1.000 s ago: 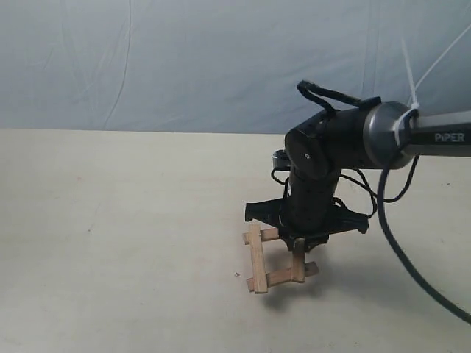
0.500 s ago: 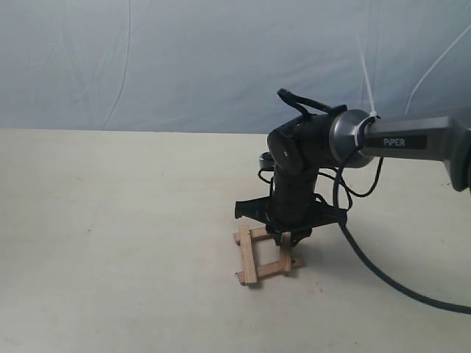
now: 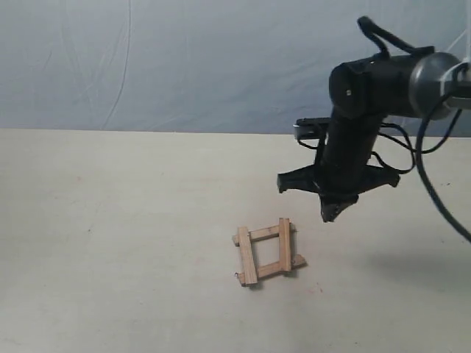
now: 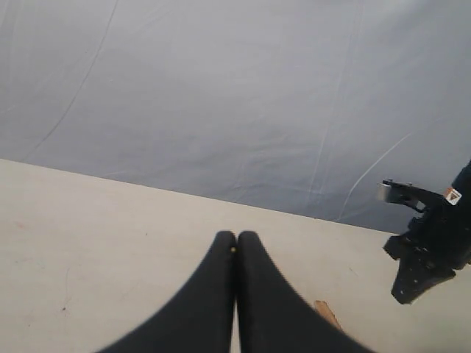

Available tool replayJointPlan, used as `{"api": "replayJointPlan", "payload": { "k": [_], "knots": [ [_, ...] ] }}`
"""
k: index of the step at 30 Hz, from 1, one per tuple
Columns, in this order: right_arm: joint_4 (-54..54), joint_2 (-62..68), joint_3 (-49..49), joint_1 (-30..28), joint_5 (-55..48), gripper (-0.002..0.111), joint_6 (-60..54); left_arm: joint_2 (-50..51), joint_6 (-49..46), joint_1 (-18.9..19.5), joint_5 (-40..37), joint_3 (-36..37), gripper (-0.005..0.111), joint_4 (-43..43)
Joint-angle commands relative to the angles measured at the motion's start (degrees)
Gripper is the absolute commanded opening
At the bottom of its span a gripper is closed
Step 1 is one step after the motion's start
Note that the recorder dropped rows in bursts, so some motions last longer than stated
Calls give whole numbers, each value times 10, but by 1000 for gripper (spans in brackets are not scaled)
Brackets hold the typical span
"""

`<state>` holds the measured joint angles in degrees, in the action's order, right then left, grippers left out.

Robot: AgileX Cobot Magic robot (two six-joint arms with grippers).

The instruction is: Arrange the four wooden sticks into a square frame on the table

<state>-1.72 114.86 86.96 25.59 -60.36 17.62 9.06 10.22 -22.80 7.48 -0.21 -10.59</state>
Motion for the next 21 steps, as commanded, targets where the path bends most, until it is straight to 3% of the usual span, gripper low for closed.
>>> {"api": "replayJointPlan", "payload": {
  "k": [1, 7, 12, 21],
  "knots": [
    [83, -47, -87, -85, -3, -1, -150, -2, 2, -2, 2, 2, 0, -1],
    [98, -145, -234, -215, 75, -1, -267, -2, 2, -2, 3, 2, 0, -1],
    [98, -267, -342, -289, 180, -1, -281, -2, 2, -2, 7, 2, 0, -3],
    [92, -580, -467, -273, 342, -1, -282, -2, 2, -2, 5, 2, 0, -3]
  ]
}}
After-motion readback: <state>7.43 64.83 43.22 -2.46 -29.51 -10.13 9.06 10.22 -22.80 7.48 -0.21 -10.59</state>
